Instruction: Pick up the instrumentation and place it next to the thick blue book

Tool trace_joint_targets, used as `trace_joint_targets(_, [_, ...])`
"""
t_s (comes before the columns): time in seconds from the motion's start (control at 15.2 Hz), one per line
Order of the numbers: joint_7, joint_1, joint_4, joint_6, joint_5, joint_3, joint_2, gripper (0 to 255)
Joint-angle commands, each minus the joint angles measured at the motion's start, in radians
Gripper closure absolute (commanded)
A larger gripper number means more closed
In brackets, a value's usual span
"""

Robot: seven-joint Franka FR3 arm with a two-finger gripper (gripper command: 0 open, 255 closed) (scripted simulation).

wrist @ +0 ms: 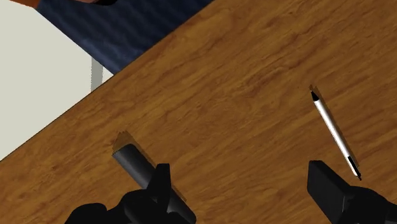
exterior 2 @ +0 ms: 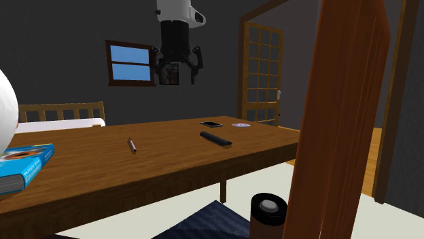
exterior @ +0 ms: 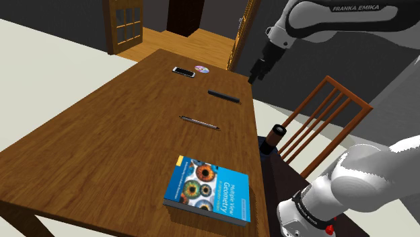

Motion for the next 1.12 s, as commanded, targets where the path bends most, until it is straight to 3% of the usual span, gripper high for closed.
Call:
trace_joint_targets(0.0, [-0.066, 0.006, 0.023, 0.039, -0.005, -0.02, 0.068, 0])
trace_joint_targets(0.53, [-0.31, 0.019, 0.179, 0.166, 0.013, -0.068, 0.373, 0])
trace_joint_targets(1.06, [-0.523, -0.003, 0.418, 0.229, 0.045, -0.058, 0.691, 0])
